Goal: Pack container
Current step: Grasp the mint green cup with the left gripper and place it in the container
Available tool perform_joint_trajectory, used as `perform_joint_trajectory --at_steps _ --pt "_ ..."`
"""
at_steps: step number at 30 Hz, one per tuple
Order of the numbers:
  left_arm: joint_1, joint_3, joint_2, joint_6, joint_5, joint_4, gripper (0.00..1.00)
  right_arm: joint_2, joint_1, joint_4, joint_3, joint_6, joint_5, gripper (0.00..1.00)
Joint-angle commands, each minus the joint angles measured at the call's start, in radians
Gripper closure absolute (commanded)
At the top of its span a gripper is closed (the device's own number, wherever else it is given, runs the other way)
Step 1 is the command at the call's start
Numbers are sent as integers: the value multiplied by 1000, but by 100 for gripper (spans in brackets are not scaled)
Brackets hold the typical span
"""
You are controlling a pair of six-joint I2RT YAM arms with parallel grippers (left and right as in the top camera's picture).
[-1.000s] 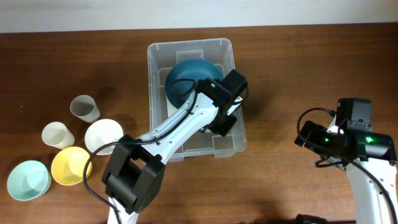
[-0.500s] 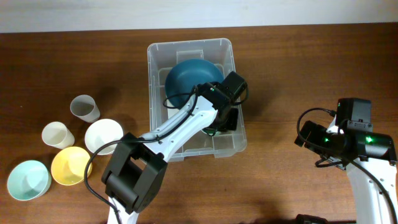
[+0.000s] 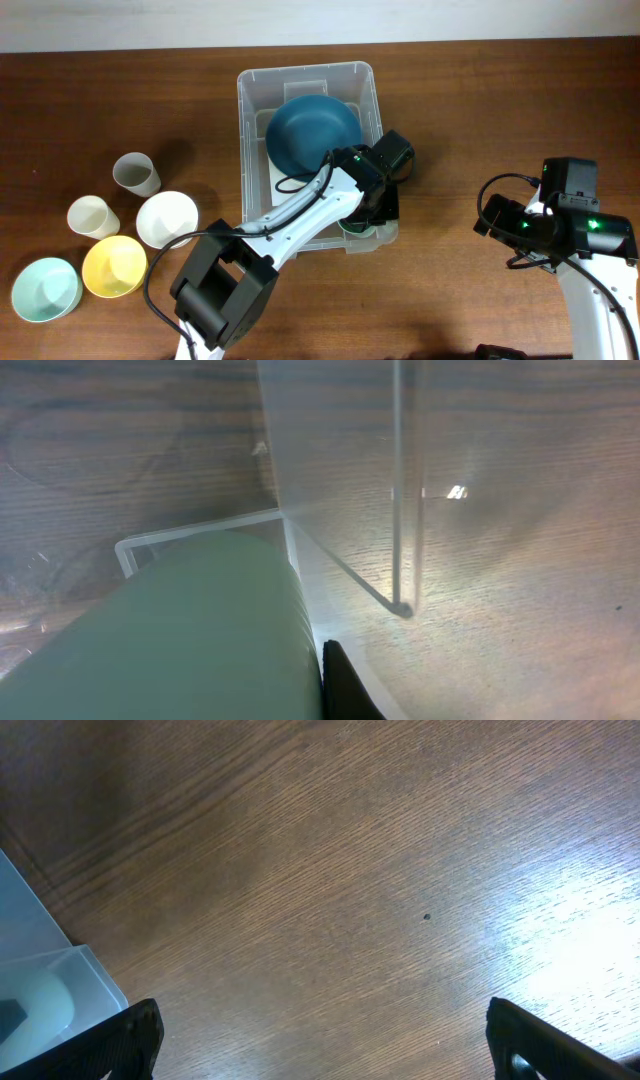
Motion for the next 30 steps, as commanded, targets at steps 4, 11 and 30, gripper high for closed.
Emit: perform_joint_trajectory --at_steps 4,11,30 --pt "-6 -20 -3 -14 -9 -1 70 2 5 -1 -2 -10 13 1" --pt "66 -19 -27 -5 -75 -10 67 2 5 -3 -2 -10 13 1" --pt "189 -18 -192 173 -80 -6 94 2 5 0 -2 -10 13 1"
